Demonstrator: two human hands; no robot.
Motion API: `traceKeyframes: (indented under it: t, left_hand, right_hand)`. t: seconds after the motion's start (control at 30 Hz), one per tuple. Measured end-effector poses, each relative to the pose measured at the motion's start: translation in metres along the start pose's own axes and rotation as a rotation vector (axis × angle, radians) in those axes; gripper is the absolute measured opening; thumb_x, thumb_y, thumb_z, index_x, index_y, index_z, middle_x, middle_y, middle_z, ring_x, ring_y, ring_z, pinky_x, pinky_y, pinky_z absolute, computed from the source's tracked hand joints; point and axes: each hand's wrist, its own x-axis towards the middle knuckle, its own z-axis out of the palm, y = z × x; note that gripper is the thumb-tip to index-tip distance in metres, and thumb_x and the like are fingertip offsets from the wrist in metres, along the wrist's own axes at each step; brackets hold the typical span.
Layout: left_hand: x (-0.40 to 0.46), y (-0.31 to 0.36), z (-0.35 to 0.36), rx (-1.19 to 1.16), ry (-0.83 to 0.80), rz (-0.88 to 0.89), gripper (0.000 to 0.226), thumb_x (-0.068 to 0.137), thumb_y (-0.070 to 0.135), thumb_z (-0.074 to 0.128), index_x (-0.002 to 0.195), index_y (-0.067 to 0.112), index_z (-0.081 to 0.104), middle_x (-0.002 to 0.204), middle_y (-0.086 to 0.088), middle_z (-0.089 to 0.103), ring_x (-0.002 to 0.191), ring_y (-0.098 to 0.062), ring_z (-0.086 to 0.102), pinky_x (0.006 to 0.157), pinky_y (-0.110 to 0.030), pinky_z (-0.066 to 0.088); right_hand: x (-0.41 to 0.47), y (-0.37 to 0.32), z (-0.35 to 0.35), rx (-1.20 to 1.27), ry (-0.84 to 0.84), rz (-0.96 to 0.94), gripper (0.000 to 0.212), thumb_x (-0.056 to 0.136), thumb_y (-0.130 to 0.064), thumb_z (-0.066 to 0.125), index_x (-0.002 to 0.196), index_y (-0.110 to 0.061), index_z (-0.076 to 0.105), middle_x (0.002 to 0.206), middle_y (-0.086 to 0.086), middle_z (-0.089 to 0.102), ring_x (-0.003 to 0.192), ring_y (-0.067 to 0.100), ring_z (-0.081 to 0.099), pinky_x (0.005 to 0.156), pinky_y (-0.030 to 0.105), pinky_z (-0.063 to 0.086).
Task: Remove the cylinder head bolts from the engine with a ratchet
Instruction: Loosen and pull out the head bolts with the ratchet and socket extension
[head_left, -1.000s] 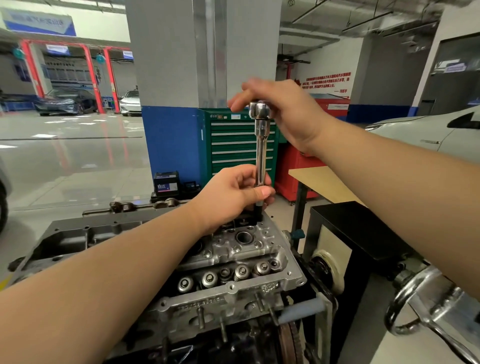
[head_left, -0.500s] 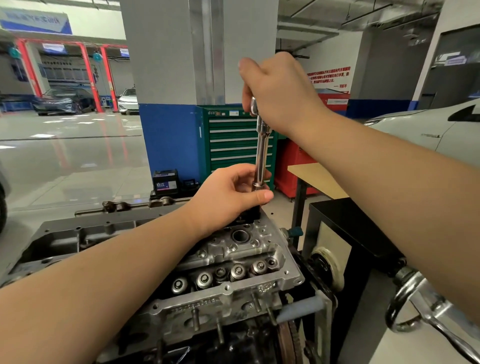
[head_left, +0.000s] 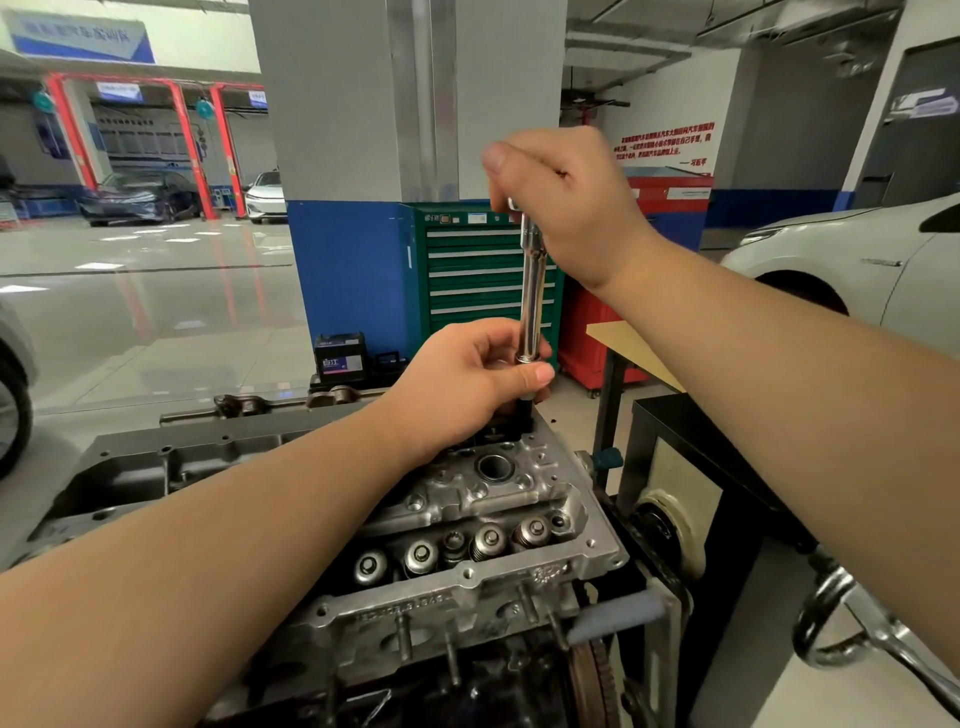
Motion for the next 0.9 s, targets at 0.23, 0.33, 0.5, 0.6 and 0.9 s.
traceKeyframes:
  t: [0.23,0.33,0.5,0.6,0.9]
  left_hand:
    - [-0.001,-0.002,0.0,0.037,0.006,0.021,0.017,0.096,0.011,0.075,0.112,0.011,0.073,0.101,-0.012,0.079,0.096,-0.026,0.078,0.096,-0.054,0.059]
    - [-0.002,-0.003,0.001,0.026,0.001,0.015,0.019,0.096,0.011,0.074,0.115,0.011,0.072,0.102,-0.011,0.079,0.096,-0.026,0.078,0.097,-0.051,0.06]
    - [-0.002,-0.001,0.002,0.002,0.001,0.014,0.021,0.097,0.008,0.073,0.117,0.008,0.072,0.105,-0.015,0.077,0.097,-0.026,0.078,0.095,-0.04,0.061]
    - [-0.002,0.0,0.002,-0.01,-0.002,0.022,0.02,0.097,0.006,0.072,0.117,0.006,0.072,0.106,-0.017,0.076,0.096,-0.027,0.077,0.092,-0.031,0.061]
    - [-0.004,-0.001,0.002,0.092,0.069,0.065,0.022,0.095,0.012,0.076,0.117,0.013,0.073,0.096,-0.004,0.08,0.09,-0.014,0.078,0.094,-0.033,0.061]
  right_hand:
    - [0.006,-0.004,-0.004,-0.201,-0.005,-0.044,0.052,0.1,-0.024,0.045,0.066,0.015,0.05,0.06,0.031,0.039,0.061,0.041,0.042,0.058,0.049,0.035]
    - [0.005,-0.005,-0.005,-0.224,-0.008,-0.034,0.051,0.099,-0.025,0.046,0.066,0.014,0.047,0.062,0.032,0.037,0.062,0.042,0.039,0.058,0.047,0.033]
    - [0.006,-0.008,-0.009,-0.173,-0.071,0.013,0.054,0.099,-0.03,0.047,0.075,0.018,0.055,0.067,0.034,0.042,0.062,0.035,0.042,0.059,0.042,0.033]
    - [0.008,-0.011,-0.014,-0.099,-0.157,0.026,0.057,0.097,-0.032,0.05,0.077,0.021,0.057,0.068,0.035,0.044,0.065,0.036,0.043,0.062,0.04,0.034]
    - [0.02,-0.008,-0.013,-0.117,-0.245,0.037,0.047,0.09,-0.027,0.062,0.073,0.018,0.059,0.061,0.013,0.042,0.057,0.013,0.038,0.059,0.026,0.032]
